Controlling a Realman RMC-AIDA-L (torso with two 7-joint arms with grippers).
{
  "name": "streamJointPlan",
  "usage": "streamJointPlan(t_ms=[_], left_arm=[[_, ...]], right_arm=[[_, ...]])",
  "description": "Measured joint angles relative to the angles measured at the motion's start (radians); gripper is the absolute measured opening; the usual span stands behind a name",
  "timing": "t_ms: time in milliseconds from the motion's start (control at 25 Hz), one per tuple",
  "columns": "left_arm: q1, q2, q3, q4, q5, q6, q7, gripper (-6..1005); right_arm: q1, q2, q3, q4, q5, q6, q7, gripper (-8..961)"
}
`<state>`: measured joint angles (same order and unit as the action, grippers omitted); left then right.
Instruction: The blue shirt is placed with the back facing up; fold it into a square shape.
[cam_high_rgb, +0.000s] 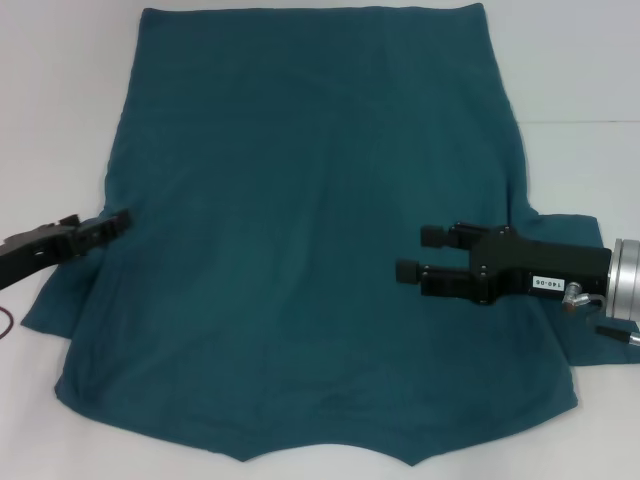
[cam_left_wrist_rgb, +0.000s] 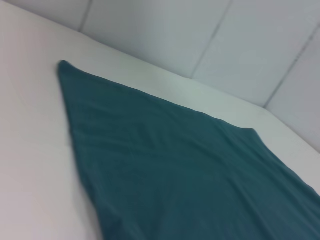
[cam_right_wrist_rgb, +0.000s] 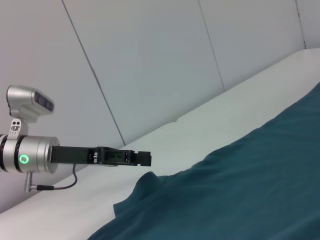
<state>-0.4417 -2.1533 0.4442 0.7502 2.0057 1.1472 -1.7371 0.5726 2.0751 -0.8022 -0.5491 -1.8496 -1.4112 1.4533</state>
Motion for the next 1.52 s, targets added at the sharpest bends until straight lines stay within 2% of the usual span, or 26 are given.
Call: streamJointPlan(t_ms=[400,880,1520], left_arm=[[0.032,0.001,-0.045,0.006,0.004,-0.042,-0.007,860],[0.029,-0.006,0.003,-0.039,0.026,-0.134,-0.004,843],[0.02,-0.003,-0.002,-0.052,0.042,-0.194,-0.026,819]], right_arm=[[0.009,0.0,0.0,-0.006,0.001,0.003,0.016,824],[0.011,-0.001,0.0,-0.006,0.001,0.003,0.016,824],[0.01,0.0,0.0,-0.006,0.003,0.001,0.016,825]])
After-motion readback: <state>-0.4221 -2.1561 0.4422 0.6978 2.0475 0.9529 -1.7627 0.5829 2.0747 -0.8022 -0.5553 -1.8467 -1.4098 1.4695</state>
